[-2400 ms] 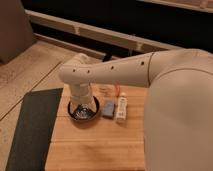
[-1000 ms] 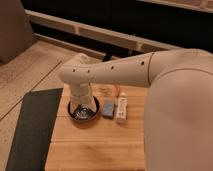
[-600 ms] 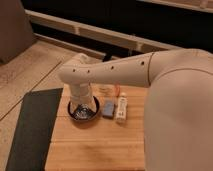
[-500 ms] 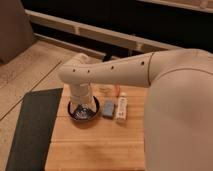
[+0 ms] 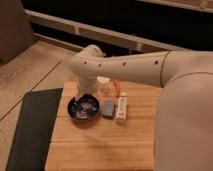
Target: Push the ceramic bowl across the table
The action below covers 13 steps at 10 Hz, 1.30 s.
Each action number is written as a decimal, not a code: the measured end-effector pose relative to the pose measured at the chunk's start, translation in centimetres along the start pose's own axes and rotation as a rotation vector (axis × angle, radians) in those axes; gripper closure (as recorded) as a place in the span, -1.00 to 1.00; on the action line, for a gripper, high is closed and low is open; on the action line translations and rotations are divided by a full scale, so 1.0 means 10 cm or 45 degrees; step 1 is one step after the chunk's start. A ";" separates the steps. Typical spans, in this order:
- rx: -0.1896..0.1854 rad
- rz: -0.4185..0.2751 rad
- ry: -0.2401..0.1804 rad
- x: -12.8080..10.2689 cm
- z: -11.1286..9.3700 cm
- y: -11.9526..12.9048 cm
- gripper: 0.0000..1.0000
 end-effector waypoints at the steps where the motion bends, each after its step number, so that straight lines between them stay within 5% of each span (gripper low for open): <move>1: -0.049 -0.028 -0.067 -0.20 -0.05 -0.06 -0.30; 3: -0.080 -0.040 -0.109 -0.31 -0.08 -0.13 -0.30; 7: -0.068 -0.046 -0.099 -0.27 -0.07 -0.12 -0.30; 11: 0.137 0.099 -0.018 -0.26 0.14 -0.81 -0.30; 13: 0.190 0.147 0.037 -0.27 0.32 -0.96 -0.30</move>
